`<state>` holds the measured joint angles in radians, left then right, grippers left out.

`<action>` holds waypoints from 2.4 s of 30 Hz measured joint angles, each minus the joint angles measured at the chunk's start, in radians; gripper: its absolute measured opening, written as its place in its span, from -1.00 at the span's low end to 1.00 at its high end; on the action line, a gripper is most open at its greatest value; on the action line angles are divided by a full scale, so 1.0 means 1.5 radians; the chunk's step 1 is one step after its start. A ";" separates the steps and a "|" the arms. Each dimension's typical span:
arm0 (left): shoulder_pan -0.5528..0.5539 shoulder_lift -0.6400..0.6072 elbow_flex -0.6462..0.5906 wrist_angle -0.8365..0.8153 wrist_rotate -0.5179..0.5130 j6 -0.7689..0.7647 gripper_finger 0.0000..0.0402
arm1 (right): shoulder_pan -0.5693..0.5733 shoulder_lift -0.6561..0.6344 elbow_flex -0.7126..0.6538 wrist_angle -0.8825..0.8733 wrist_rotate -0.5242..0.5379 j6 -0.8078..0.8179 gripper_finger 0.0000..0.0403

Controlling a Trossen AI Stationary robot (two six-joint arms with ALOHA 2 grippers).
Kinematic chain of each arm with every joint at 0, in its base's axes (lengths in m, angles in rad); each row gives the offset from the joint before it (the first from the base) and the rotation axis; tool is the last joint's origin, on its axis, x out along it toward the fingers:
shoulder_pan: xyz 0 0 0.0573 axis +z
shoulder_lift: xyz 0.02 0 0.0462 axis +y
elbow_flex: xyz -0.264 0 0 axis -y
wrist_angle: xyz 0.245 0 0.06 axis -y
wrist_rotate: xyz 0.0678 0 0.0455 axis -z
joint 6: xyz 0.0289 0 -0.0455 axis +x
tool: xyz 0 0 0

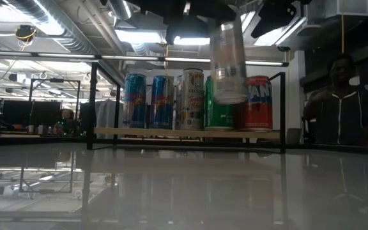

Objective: Sort soda cans
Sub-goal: Put the white-yellow soda can on the shelf and align with the other white-yellow soda cans

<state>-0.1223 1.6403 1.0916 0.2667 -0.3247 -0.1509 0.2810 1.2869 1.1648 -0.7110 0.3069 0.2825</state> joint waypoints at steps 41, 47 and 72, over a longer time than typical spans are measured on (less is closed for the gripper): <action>0.140 -0.070 -0.099 -0.081 -0.071 -0.055 0.14 | 0.000 -0.017 -0.001 -0.030 0.039 -0.020 0.72; 0.140 -0.070 -0.099 -0.081 -0.072 -0.055 0.21 | 0.000 -0.017 -0.001 -0.030 0.051 -0.020 0.72; 0.150 -0.070 -0.099 -0.075 -0.074 -0.056 0.65 | 0.000 -0.017 -0.001 -0.030 0.052 -0.020 0.72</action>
<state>0.1028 1.5360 0.9436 0.1539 -0.4351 -0.2344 0.2810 1.2613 1.1637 -0.7559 0.3849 0.2527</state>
